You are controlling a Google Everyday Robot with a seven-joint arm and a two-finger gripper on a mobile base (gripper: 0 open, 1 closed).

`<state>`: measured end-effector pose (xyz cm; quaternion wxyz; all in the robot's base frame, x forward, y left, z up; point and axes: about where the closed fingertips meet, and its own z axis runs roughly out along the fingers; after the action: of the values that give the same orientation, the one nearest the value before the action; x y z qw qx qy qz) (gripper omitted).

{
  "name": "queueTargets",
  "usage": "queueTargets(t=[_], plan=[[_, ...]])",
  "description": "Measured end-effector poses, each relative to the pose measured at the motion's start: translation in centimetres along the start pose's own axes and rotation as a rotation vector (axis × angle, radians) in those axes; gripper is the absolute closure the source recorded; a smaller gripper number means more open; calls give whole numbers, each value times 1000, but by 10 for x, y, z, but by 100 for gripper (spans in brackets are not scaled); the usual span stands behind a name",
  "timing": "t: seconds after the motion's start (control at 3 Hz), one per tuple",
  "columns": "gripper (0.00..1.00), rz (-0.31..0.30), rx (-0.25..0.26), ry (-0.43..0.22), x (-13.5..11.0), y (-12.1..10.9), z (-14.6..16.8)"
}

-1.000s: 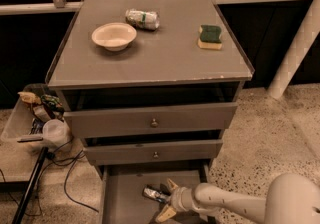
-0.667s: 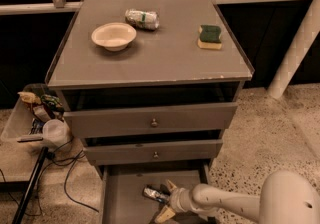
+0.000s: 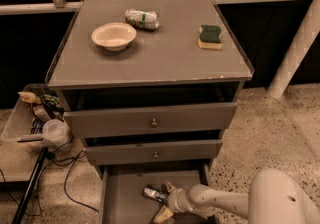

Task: Pick redbull can from bottom drawer and place on counter

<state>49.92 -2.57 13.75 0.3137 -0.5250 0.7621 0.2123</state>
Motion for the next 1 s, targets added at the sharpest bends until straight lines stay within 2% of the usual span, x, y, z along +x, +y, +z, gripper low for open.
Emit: queueTargets(t=[0.33, 0.67, 1.0], plan=[[0, 27, -7, 5, 7, -3, 12], [18, 27, -6, 5, 7, -3, 13], [42, 27, -6, 5, 7, -3, 13]])
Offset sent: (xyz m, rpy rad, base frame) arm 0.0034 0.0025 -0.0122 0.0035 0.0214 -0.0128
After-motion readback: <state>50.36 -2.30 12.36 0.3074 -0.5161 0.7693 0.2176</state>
